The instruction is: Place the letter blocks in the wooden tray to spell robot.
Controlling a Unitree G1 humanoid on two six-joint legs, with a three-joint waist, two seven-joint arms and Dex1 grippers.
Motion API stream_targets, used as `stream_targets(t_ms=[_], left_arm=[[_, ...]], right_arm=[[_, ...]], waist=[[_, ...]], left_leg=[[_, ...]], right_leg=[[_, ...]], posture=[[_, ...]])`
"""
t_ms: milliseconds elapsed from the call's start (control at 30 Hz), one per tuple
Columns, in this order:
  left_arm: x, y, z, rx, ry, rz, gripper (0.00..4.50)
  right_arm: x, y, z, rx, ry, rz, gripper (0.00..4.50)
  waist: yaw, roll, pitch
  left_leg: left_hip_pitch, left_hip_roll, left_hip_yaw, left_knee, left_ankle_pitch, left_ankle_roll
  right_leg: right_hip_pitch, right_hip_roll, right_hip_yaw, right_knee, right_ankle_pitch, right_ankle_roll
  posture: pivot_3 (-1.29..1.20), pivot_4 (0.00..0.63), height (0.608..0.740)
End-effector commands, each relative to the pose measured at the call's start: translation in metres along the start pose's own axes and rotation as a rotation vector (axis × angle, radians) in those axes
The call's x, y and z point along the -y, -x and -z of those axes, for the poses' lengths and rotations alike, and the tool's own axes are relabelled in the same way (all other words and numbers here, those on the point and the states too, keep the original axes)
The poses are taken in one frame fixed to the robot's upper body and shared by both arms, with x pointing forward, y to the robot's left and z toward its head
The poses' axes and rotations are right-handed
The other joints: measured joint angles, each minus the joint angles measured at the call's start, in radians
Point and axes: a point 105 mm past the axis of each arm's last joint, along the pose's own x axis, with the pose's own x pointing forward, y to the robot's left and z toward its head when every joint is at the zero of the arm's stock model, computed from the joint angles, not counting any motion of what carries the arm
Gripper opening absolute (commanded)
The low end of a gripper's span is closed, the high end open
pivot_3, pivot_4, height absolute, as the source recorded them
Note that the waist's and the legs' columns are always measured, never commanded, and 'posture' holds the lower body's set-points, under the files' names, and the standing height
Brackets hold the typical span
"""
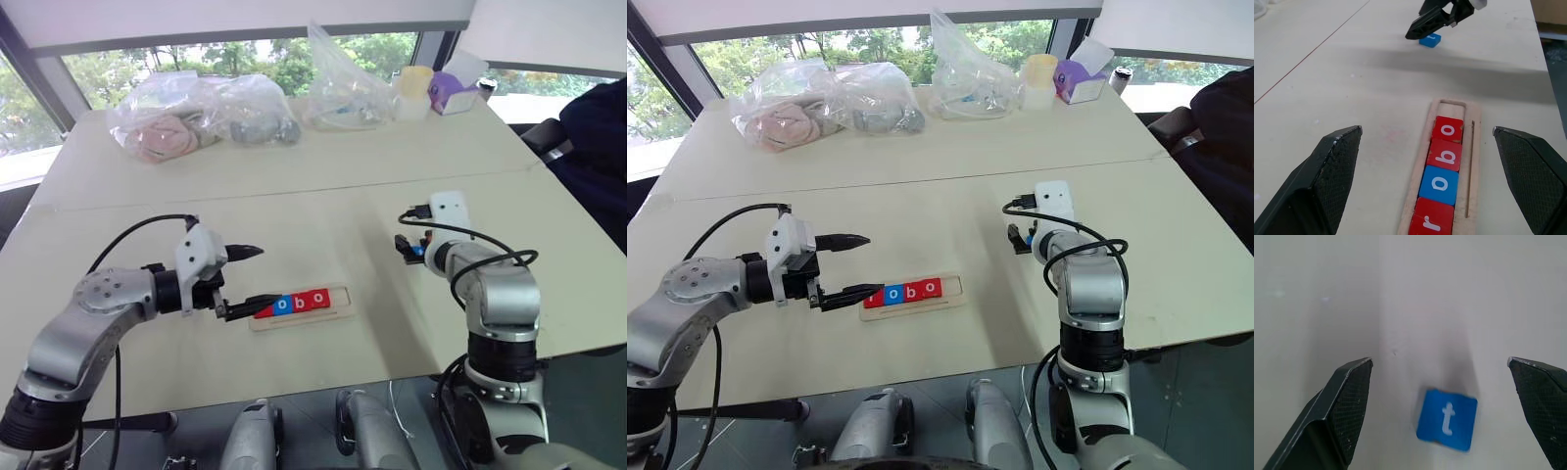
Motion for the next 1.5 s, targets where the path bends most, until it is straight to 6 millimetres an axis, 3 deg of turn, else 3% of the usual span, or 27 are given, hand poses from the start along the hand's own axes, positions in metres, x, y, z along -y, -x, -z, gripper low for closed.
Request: stream_targets(t_ms=[33,500,600,733,767,1133,1500], left_arm=[[-0.001,-0.002,-0.009,0.025,-0.048,0.007,4.5],[-0.003,0.0,-0.011,0.021,-0.061,0.005,4.5],[-0.002,-0.001,-0.011,0.023,-0.061,0.002,4.5],[-0.002,-0.001,-0.01,0.025,-0.058,-0.001,4.5],[-0.002,-0.002,-0.01,0.027,-0.057,-0.001,4.5],[0.001,-0.005,-0.007,0.035,-0.039,0.006,4.5],[0.001,-0.007,-0.004,0.029,-0.035,0.035,4.5]], right_arm=[[0.006,0.006,-0.001,0.004,-0.053,0.043,4.47],[-0.014,-0.006,0.029,-0.078,-0.117,-0.002,4.47],[-0.016,-0.007,0.03,-0.085,-0.117,-0.012,3.63],[-0.015,-0.006,0.031,-0.087,-0.105,-0.02,1.5],[-0.015,-0.005,0.031,-0.087,-0.101,-0.025,1.14],[-0.027,0.043,0.041,-0.095,0.009,-0.183,1.15],[-0.038,0.062,0.055,-0.065,0.016,-0.202,1.15]], waist=[[-0.001,0.0,0.0],[-0.006,0.0,0.0],[-0.007,0.0,0.0],[-0.006,0.0,0.0],[-0.006,0.0,0.0],[-0.003,0.0,0.0],[-0.004,0.0,0.0]], left_leg=[[0.0,0.0,0.0,0.0,0.0,0.0],[0.0,0.0,-0.001,-0.001,0.0,0.0],[0.0,0.0,-0.001,-0.001,0.0,0.0],[0.0,0.0,-0.001,-0.001,0.0,0.0],[0.0,0.0,-0.001,-0.001,0.0,0.0],[-0.002,0.001,-0.003,-0.002,0.0,0.0],[-0.007,0.001,-0.003,-0.002,0.0,0.0]], right_leg=[[0.0,0.0,0.0,0.0,0.0,0.0],[0.0,0.001,0.0,0.0,-0.001,0.001],[0.0,0.001,0.0,0.0,-0.001,0.001],[0.0,0.001,0.0,0.0,-0.001,0.001],[0.0,0.001,0.0,-0.001,-0.001,0.001],[-0.001,0.0,-0.001,-0.002,-0.002,0.002],[-0.005,0.0,-0.002,-0.003,-0.002,0.002]], posture=[[0.0,0.15,0.74],[0.0,0.15,0.74],[0.0,0.15,0.74],[0.0,0.15,0.74],[0.0,0.15,0.74],[0.0,0.15,0.74],[0.0,0.15,0.74]])
